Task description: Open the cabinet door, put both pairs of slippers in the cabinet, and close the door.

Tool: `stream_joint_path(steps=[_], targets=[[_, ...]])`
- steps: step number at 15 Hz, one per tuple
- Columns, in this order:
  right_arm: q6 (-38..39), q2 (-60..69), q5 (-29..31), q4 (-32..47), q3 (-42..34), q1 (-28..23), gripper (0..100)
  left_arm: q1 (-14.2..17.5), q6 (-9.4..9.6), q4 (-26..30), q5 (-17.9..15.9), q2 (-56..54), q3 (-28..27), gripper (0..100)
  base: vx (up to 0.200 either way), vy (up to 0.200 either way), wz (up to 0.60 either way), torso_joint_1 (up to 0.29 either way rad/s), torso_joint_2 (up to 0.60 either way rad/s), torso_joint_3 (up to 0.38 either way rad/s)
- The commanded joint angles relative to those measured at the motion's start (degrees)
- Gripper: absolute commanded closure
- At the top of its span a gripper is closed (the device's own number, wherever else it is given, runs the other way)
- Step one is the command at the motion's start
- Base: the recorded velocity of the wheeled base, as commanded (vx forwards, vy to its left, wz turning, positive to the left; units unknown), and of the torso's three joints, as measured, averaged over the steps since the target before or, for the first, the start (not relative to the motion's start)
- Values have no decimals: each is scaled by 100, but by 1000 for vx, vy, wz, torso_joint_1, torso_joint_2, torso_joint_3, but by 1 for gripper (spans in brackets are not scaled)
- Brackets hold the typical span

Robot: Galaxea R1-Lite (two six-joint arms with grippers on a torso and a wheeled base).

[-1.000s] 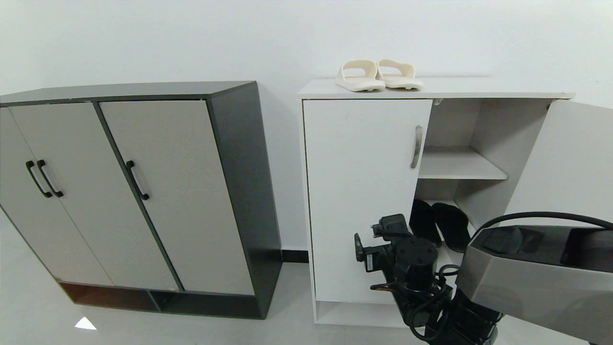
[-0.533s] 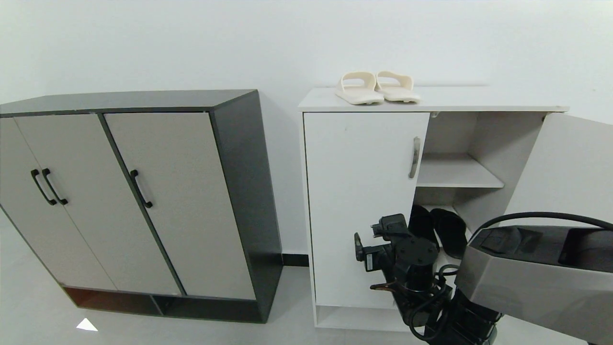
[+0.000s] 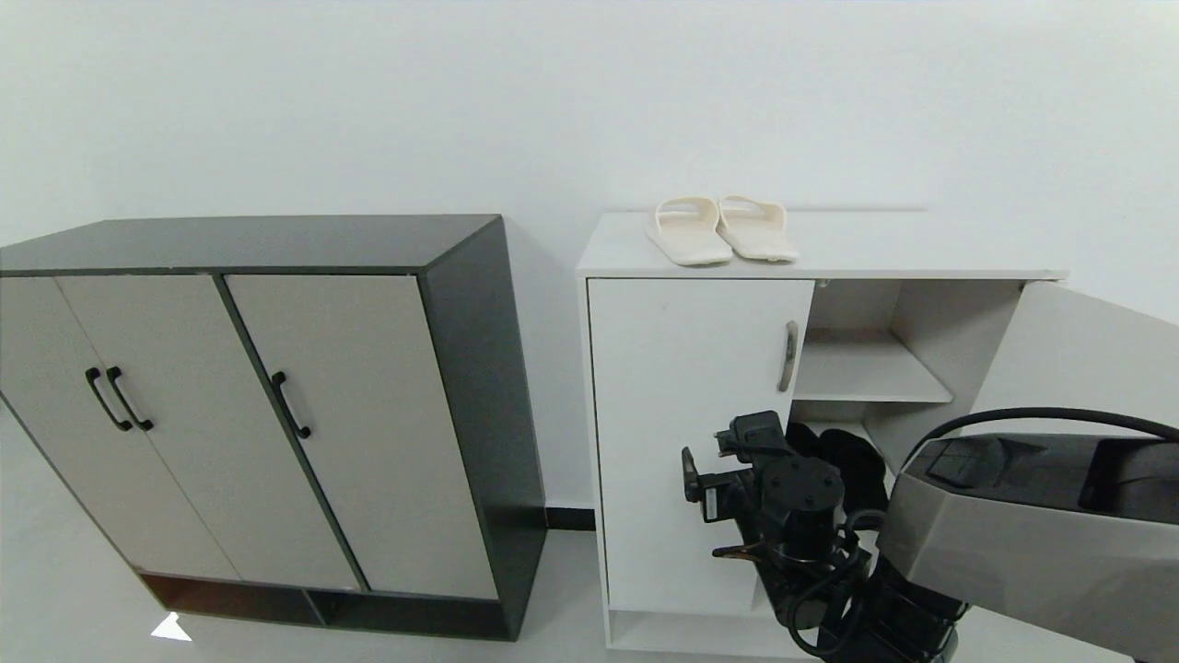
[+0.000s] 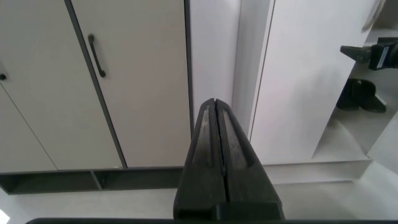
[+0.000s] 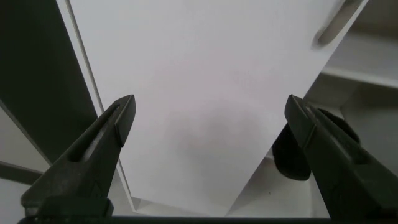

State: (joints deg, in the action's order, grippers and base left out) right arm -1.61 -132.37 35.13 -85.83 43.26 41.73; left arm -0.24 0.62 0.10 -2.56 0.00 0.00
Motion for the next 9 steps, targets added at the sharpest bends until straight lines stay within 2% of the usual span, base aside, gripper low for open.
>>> stream_joint_path(steps=[1,9], targets=[[12,18,2,-4,-11,-16,0,-2,-1,-1,1,9,0,100,0,0,0,154,-476,-310],[12,88,2,-39,-213,-33,0,-2,-1,-1,1,9,0,100,0,0,0,185,-493,-315]])
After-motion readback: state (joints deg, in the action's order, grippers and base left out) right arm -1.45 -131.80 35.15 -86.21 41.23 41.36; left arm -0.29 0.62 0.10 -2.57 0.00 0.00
